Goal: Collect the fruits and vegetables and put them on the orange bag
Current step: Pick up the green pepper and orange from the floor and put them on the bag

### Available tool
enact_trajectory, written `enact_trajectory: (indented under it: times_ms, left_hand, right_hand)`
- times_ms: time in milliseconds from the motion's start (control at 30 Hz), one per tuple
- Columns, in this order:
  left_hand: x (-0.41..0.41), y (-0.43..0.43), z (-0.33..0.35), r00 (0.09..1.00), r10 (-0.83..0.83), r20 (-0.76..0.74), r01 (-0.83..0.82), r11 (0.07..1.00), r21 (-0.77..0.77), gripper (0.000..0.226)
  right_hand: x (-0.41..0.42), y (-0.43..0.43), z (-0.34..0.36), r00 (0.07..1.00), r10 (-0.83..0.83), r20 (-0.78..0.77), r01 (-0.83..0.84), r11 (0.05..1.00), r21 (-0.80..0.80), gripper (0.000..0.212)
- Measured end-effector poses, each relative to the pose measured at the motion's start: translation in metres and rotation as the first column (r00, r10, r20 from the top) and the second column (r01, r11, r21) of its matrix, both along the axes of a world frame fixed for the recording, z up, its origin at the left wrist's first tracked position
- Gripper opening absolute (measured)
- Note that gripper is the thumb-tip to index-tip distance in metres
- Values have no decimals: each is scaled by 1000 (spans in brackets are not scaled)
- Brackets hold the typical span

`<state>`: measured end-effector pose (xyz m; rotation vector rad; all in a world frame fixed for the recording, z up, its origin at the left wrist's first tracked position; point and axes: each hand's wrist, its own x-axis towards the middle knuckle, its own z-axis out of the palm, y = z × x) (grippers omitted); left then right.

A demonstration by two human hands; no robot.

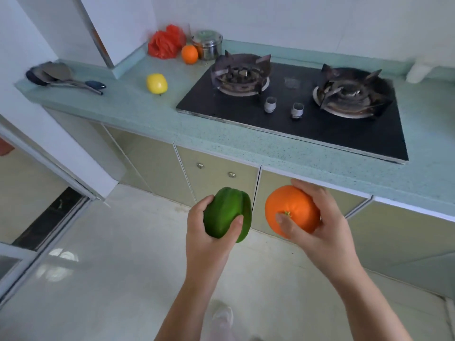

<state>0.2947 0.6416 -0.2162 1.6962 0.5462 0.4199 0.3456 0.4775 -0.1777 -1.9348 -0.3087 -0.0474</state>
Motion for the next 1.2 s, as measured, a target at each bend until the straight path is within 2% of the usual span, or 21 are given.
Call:
enact_trajectory:
  times_ms: [133, 300, 467, 733, 933, 1200]
  left_hand:
    - [13, 23, 20, 991, -121, 59, 118, 992, 50, 53]
    - [41, 48, 49, 957, -264, 121, 254, 963, 93, 54]
    - [76, 42, 73, 880, -443, 172, 425, 896, 130, 57]
    - [119, -28, 100, 674, -711, 200, 671, 703, 235, 59]
    - [117, -99, 110, 506, -832, 227, 799, 551, 239, 61]
    - [77, -209, 120, 314, -923, 222, 887, 368, 277, 54]
  right_hand:
    - [1, 2, 26, 998, -45, 51, 47, 998, -29, 52]
    - [4, 6, 54, 989, -138, 43, 139, 990, -11, 56]
    - [7, 3, 76, 959, -274, 73, 275, 961, -1, 55]
    - [-10, -37, 101, 844, -523, 117, 526, 851, 5, 54]
    - [-47, -86, 110, 706, -693, 143, 698, 716, 25, 54]
    - [-114, -167, 116, 547, -823, 151, 821, 563, 95, 54]
